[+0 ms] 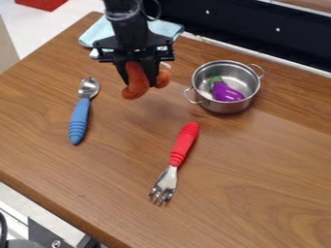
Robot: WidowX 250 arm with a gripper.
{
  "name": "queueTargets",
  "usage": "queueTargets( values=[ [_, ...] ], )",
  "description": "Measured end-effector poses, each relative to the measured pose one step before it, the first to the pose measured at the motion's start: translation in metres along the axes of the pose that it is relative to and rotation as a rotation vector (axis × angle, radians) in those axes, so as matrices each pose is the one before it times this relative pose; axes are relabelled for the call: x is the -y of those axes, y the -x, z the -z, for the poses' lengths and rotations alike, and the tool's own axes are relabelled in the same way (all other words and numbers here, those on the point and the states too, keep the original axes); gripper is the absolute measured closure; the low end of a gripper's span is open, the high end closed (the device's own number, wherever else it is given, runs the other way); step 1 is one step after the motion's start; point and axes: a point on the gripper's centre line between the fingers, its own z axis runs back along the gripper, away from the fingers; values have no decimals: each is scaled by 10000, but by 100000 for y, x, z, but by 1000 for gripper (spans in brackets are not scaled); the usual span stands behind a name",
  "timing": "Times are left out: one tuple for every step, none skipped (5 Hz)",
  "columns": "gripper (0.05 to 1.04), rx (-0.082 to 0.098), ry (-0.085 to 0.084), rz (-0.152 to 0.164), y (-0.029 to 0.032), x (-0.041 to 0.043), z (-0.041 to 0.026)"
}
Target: Move the object between the spoon and the blue cloth
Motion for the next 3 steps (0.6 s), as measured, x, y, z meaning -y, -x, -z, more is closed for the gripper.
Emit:
queueTargets(
  values=[
    [670, 30, -547, -562, -1674, -1254, 1386],
    [672, -36, -451, -514, -1120, -832, 1181],
    [672, 104, -320, -282, -336, -1017, 231]
  ],
)
